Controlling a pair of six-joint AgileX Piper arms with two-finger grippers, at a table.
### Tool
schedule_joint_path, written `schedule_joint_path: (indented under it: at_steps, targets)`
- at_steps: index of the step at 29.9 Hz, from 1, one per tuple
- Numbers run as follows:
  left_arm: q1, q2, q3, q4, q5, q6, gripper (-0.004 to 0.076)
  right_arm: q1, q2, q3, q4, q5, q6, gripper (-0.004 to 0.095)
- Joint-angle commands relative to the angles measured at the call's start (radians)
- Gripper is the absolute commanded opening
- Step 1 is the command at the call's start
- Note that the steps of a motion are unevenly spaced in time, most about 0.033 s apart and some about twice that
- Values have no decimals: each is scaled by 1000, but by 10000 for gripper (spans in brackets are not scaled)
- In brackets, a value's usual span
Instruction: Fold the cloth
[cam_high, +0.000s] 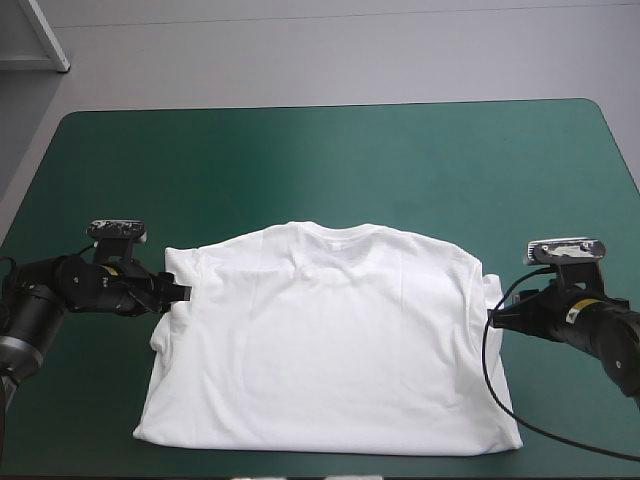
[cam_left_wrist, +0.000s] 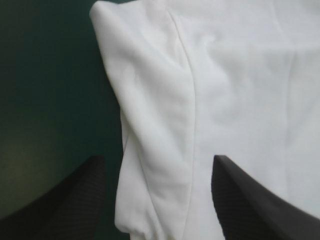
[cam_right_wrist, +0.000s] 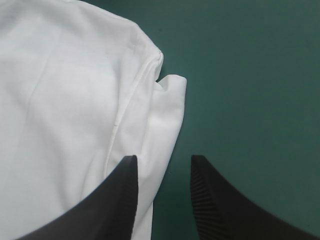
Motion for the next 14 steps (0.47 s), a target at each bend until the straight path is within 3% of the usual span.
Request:
schedule_joint_path:
  at_steps: [1, 7, 14]
  targets:
    - [0, -18, -43, -31, -43, 14, 449, -4, 47, -33, 26, -88, -2, 337]
    - [0, -18, -43, -20, -19, 26, 449, -4, 111, -46, 67, -78, -42, 334]
    - [0, -24, -43, -20, 95, 41, 448, -4, 81, -100, 140, -36, -107, 302]
